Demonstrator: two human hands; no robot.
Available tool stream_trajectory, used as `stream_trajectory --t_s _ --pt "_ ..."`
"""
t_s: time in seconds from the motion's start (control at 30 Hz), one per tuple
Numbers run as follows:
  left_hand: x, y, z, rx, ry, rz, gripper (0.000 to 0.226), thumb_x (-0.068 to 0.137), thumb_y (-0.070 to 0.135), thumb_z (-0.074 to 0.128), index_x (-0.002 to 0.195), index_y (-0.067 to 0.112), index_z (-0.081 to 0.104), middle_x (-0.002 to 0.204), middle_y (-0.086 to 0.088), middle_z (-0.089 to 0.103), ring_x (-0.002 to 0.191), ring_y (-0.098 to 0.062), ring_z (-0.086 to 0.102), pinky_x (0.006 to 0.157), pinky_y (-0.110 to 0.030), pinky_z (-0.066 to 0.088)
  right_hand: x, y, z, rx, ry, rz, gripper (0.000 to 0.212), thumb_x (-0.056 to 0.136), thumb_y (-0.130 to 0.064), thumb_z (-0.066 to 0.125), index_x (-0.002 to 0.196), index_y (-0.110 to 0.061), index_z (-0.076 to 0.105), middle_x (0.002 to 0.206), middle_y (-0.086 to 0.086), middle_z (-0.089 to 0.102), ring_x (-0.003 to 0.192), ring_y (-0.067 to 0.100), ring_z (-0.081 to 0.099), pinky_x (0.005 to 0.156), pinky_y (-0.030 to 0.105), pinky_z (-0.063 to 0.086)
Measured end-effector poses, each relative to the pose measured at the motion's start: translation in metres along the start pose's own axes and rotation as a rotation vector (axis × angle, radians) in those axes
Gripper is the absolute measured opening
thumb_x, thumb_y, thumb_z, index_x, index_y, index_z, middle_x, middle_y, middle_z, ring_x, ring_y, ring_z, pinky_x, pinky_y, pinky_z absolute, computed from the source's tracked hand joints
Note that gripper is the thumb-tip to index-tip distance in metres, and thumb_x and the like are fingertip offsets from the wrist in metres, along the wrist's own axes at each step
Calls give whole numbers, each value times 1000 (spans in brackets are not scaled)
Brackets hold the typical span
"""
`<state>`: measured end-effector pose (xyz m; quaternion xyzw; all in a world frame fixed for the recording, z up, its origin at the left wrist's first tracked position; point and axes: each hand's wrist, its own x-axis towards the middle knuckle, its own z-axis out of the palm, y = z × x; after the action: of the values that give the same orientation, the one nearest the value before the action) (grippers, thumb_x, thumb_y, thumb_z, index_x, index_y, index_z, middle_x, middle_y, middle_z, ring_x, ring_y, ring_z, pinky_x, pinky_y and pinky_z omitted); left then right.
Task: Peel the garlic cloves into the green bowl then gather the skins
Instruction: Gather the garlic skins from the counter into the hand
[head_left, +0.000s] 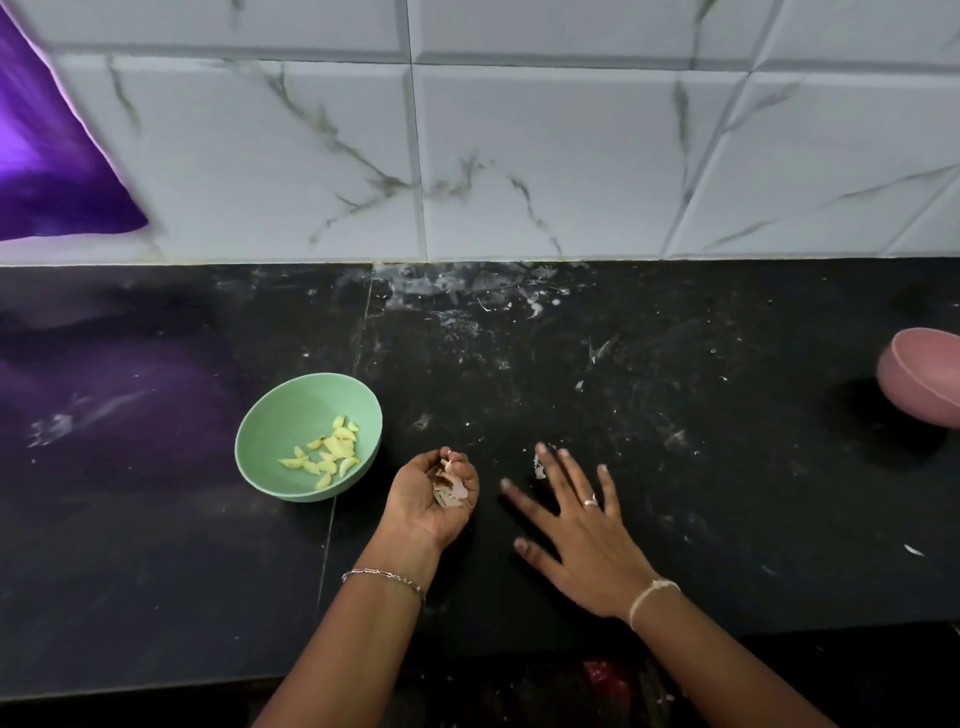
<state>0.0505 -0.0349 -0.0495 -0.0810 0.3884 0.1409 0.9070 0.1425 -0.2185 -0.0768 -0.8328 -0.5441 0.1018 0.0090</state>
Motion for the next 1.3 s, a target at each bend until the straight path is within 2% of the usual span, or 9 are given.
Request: stream_trajectory --t_s 0.1,0.33,0.53,0.73,0.8,0.9,1.0,1.17,1.3 --pt "1 0 3 -44 23 5 28 98 13 38 75 5 52 63 -5 53 57 -12 49 43 -18 47 -8 2 -2 -14 -58 -101 56 97 -68 15 145 -58 -11 151 -6 -43 141 19 -36 111 52 -22" --pt "1 -7 9 -41 50 32 25 97 11 39 78 4 54 66 -9 55 63 -13 50 45 -20 50 28 26 -2 -48 4 104 55 96 -67 10 146 -56 -9 157 -2 -31 147 23 -22 114 55 -13" --pt "4 -6 9 -7 55 53 27 98 10 39 77 3 54 65 -9 55 63 -14 49 46 -23 53 31 18 -7 -68 55 81 65 91 -70 -1 151 -47 -4 159 0 -27 147 23 -20 114 54 -14" --pt "5 -11 12 -22 37 55 24 96 9 40 78 4 54 63 -8 56 62 -13 50 45 -20 50 42 -3 0 -83 96 147 70 96 -67 8 152 -29 28 163 6 1 150 26 6 116 53 -6" --pt "5 -11 13 -28 31 52 23 96 10 41 79 4 55 59 -7 57 63 -12 52 46 -19 50 38 3 1 -85 127 209 73 95 -67 5 154 -28 20 164 5 1 150 25 6 116 52 -7" --pt "5 -11 13 -37 34 54 23 97 11 41 80 4 55 57 -8 59 64 -13 53 46 -20 51 30 23 3 -49 165 330 80 89 -71 -6 155 -25 -3 162 2 -16 149 22 -13 116 52 -15" --pt "5 -13 12 -42 40 59 23 97 10 42 79 3 56 60 -9 60 65 -14 55 47 -22 53 27 42 5 -40 119 414 96 76 -74 -26 155 -26 -2 161 1 -21 148 23 -18 113 53 -16" --pt "4 -15 12 -27 54 62 24 97 11 43 79 3 57 66 -8 60 66 -14 56 49 -22 54 29 44 3 -14 76 308 88 69 -76 -32 150 -48 -8 160 -1 -26 148 24 -19 112 56 -16" --pt "3 -16 13 -22 55 67 24 98 12 43 80 3 57 62 -8 60 65 -13 56 48 -22 54 24 38 0 -41 79 262 83 72 -74 -30 149 -47 -15 158 -2 -29 148 24 -20 112 54 -17"
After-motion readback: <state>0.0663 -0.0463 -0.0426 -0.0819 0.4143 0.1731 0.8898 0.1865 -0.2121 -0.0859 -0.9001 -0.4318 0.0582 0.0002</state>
